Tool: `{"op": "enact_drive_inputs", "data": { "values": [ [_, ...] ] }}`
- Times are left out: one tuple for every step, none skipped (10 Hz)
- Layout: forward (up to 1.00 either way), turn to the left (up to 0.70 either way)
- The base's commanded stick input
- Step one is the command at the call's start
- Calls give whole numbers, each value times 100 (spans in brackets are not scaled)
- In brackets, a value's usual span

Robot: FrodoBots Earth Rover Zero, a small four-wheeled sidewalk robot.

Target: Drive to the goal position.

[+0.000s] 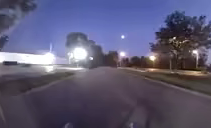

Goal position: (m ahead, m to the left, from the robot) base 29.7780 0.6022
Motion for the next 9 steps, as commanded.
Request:
{"op": "enact_drive_inputs", "data": {
  "values": [
    [100, 0],
    [100, 0],
    [100, 0],
    [100, 0],
    [100, 0],
    [100, 0],
    [100, 0],
    [100, 0],
    [100, 0]
  ]
}}
